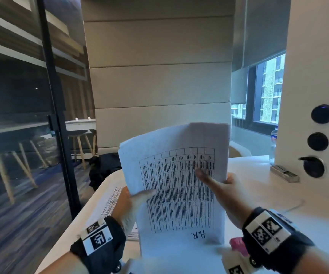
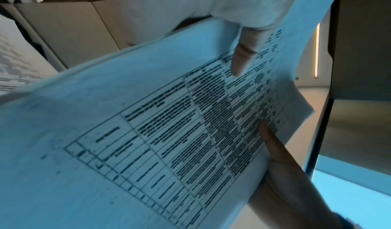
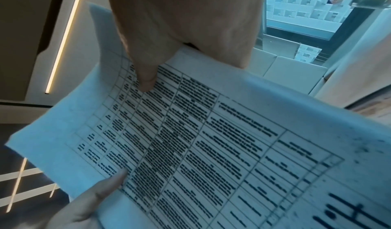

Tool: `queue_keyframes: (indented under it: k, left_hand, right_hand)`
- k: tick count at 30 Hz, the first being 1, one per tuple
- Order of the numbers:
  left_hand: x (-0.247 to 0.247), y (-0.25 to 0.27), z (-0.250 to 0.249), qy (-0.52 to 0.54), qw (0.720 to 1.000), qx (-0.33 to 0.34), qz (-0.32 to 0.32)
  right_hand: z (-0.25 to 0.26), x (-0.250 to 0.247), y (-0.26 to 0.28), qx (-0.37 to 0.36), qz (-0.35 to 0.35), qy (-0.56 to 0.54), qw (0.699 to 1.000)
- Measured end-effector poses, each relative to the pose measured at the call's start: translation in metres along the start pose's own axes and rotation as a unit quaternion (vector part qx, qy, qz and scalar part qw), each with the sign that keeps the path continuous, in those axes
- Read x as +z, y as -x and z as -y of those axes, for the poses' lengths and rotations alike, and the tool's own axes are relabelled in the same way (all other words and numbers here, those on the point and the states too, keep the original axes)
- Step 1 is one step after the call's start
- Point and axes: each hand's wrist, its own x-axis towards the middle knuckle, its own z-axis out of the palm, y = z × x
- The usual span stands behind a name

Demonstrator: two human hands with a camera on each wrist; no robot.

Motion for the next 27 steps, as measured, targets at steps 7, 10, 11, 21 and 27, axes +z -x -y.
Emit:
queue_keyframes:
  k: [7,10,11,21,27]
  left_hand:
    - [0.006,-0.012,-0.019,-0.060,0.997,0.033,-0.041]
    - [0.005,-0.008,-0.010,-0.077,0.997,0.009,-0.017]
    - [0.005,-0.001,-0.004,-0.099,0.995,0.011,0.006]
    - [-0.010,-0.008,0.029,-0.179,0.984,-0.003,-0.005]
    - [-0.021,-0.014,0.049,-0.162,0.985,-0.055,-0.008]
  right_hand:
    - [0.016,0.000,-0.007,-0.031,-0.034,0.010,0.999]
    - [0.007,-0.003,0.000,-0.009,-0.001,0.015,1.000]
    - [0.000,-0.005,0.003,0.004,0.013,0.030,0.999]
    - [-0.028,-0.071,0.004,0.192,0.351,0.629,0.666]
    - [-0.045,-0.104,0.010,0.160,0.366,0.639,0.657]
